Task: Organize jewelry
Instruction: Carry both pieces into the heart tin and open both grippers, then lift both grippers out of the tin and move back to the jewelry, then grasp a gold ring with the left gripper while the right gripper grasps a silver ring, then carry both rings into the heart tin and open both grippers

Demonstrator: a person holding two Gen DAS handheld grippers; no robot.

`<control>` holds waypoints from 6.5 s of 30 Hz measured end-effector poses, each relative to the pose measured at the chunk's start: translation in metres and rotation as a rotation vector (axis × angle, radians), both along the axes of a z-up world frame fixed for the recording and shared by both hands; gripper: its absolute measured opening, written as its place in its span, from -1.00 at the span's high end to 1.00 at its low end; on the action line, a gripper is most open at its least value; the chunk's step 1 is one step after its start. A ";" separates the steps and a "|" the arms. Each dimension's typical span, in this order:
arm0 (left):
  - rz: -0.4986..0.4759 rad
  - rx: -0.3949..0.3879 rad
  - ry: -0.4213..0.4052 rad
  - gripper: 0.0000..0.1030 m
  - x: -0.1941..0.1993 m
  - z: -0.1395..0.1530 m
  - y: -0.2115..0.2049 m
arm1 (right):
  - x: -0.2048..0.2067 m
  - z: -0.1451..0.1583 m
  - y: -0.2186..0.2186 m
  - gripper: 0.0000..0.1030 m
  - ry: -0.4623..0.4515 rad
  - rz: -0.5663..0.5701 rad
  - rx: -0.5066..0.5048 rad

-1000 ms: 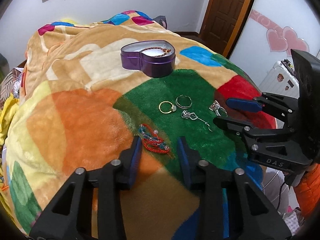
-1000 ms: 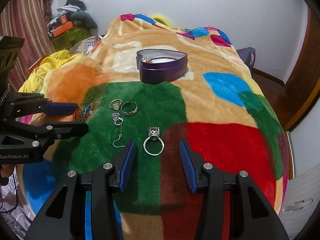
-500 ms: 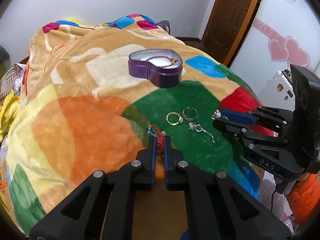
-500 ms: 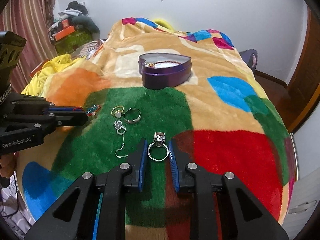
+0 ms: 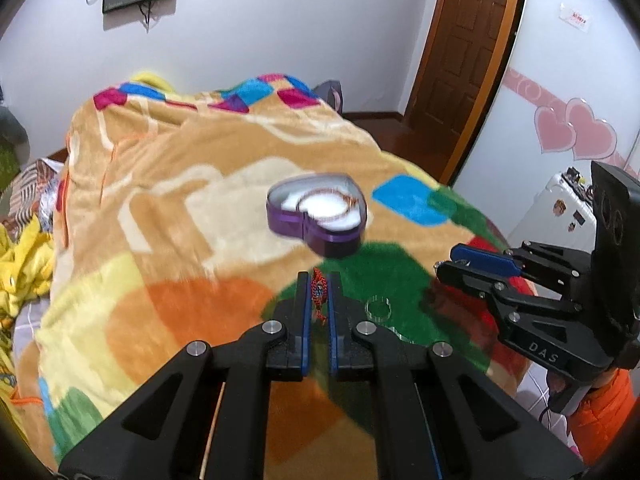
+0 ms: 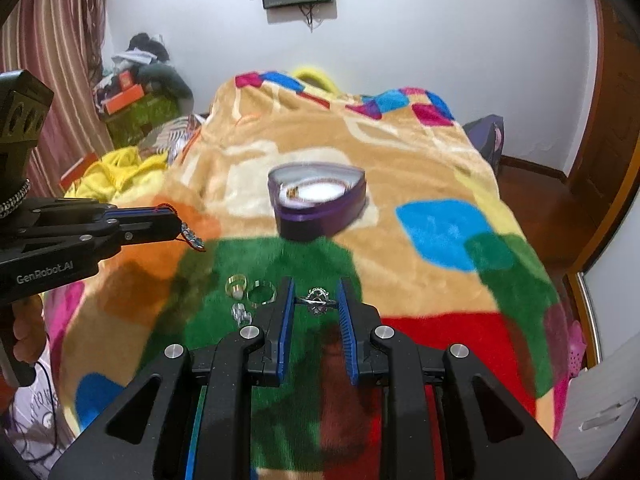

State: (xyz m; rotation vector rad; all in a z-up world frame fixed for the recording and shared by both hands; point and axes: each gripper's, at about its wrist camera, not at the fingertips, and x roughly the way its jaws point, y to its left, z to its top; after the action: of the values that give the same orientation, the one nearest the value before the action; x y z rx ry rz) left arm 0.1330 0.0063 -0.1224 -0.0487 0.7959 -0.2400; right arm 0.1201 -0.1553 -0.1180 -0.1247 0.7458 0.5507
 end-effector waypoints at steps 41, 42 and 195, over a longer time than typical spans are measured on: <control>-0.023 -0.066 0.020 0.89 0.120 0.012 0.012 | 0.090 0.017 0.042 0.62 0.016 0.052 0.076; -0.024 -0.067 0.029 0.89 0.123 0.009 0.012 | 0.092 0.015 0.043 0.62 0.025 0.055 0.073; 0.011 -0.044 0.004 0.61 0.052 0.020 0.005 | 0.045 0.020 0.014 0.63 0.004 0.031 0.087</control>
State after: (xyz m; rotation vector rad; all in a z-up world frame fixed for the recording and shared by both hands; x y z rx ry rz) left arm 0.1855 0.0114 -0.1029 -0.0947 0.7941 -0.2475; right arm 0.1654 -0.1412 -0.0980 -0.0540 0.7238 0.6123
